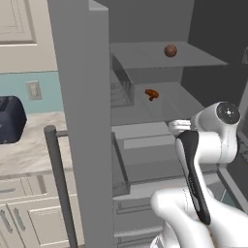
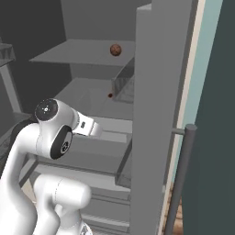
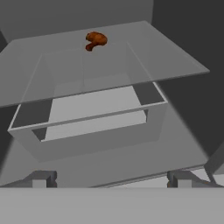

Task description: Pick the egg and butter from the fridge and place them by the bowl for mixing.

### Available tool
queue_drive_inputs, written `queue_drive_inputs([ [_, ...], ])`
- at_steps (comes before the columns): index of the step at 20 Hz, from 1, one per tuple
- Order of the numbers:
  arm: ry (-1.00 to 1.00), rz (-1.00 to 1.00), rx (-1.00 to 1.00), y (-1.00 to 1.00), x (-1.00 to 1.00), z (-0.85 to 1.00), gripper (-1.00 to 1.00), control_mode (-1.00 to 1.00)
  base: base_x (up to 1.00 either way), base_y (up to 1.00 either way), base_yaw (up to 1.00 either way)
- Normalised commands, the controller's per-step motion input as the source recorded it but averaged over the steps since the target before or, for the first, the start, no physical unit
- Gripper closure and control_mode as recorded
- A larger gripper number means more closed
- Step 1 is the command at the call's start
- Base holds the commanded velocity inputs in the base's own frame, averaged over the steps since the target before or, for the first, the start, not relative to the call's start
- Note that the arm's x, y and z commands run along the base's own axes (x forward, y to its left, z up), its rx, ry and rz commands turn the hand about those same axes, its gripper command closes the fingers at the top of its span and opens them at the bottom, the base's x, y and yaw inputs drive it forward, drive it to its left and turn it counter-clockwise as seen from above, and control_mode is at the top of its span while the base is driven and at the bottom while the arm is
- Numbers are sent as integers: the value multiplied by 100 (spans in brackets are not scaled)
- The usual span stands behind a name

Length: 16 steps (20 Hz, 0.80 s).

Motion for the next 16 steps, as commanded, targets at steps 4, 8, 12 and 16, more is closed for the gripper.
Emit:
queue_drive_inputs([
  [4,0,0,0,0,0,0,-100,100,34,-20,0],
  [8,0,0,0,0,0,0,-100,100,36,-17,0],
  [12,0,0,0,0,0,0,-100,100,38,-15,2],
  [16,0,0,0,0,0,0,-100,100,40,-12,4],
])
